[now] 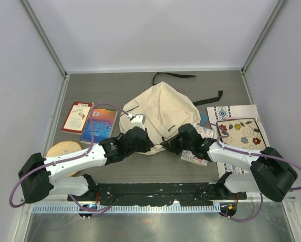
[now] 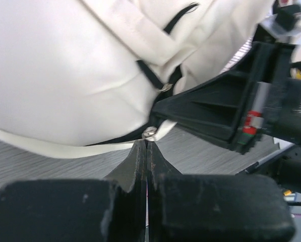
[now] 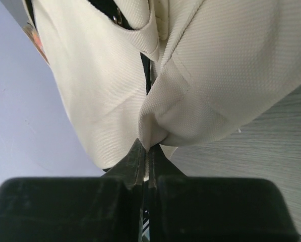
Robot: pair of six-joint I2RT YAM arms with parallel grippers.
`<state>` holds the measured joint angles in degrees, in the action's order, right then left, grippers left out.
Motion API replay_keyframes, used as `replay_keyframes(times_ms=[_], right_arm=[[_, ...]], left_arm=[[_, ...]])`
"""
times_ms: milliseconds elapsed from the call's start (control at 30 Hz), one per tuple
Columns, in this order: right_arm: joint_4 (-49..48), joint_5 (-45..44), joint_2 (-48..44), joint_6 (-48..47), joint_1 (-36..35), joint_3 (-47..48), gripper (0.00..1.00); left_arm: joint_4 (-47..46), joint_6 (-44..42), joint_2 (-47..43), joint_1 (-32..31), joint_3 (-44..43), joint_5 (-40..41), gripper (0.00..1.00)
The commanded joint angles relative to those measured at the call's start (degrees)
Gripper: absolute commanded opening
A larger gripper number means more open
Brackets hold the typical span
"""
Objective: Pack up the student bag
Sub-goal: Unzip the student bag at the center of the board.
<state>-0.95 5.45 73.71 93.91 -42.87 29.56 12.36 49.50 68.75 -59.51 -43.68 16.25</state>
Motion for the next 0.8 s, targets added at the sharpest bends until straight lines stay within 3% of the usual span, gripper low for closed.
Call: replay_keyframes(times_ms=[0,467,767], right_arm=[[3.06,-10.10,-4.97,-6.71,1.65,-0.20,0.01],[7.45,-12.57,-7.00,-18.93,5.87,1.02,0.01],[8.95,-17.58,-11.83,-37.19,6.22,4.36,0.01]], left_arm=[[7.40,1.83,-2.92,1.32,-0.35,6.50,0.00],[20.50,3.41,-13.73,11.59,5.01,14.68,0.00],[23.06,2.63,-13.64,14.15,4.48,16.36,0.00]])
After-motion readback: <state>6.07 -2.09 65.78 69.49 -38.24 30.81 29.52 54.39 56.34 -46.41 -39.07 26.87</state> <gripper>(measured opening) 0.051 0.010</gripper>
